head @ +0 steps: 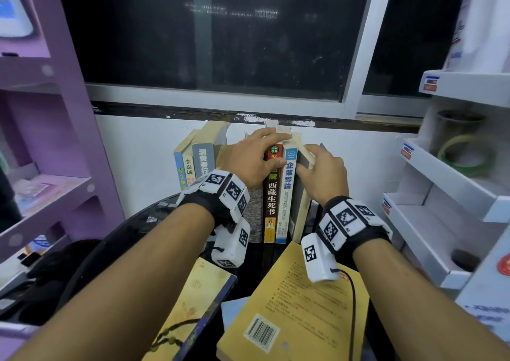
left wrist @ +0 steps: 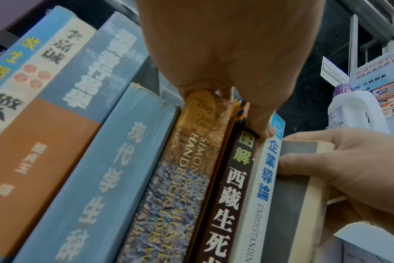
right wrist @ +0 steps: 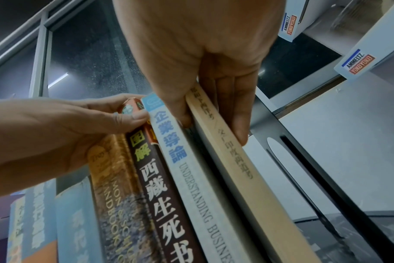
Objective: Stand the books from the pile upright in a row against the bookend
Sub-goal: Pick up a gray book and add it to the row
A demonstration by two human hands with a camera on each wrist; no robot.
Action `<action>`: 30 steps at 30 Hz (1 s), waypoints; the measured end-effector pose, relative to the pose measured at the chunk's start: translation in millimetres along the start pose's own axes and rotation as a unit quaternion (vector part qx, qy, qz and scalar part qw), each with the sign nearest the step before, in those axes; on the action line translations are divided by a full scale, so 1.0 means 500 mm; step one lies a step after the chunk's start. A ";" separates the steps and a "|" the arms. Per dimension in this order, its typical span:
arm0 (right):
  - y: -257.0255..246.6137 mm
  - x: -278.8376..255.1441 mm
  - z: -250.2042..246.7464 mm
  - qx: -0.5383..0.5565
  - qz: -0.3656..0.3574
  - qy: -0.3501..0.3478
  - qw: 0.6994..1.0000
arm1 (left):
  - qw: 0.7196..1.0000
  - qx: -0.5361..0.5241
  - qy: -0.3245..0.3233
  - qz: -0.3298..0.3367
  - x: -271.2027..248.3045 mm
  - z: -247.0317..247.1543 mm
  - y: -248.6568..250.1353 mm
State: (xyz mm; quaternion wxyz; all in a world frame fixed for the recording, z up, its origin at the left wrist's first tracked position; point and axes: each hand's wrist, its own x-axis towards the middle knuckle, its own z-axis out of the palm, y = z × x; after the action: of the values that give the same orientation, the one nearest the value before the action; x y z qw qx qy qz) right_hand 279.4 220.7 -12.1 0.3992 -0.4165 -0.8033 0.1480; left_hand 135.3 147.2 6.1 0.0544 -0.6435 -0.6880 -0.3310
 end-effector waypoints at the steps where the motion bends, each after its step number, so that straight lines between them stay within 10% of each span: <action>1: 0.002 -0.001 0.002 0.008 0.004 -0.007 1.000 | 1.000 0.001 0.002 -0.001 -0.001 0.000 0.001; 19: 0.014 -0.014 -0.027 0.094 0.034 -0.227 0.969 | 1.000 0.000 -0.004 -0.020 -0.001 0.002 0.002; 30: 0.029 -0.021 -0.002 0.137 0.036 -0.200 0.969 | 1.000 -0.006 0.003 -0.024 -0.003 0.001 0.005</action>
State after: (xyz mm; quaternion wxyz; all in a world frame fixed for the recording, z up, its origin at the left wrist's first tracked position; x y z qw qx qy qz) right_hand 291.9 221.3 -25.2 0.2783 -0.3486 -0.8230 0.3516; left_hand 137.9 146.3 5.8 0.0445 -0.6258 -0.7013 -0.3386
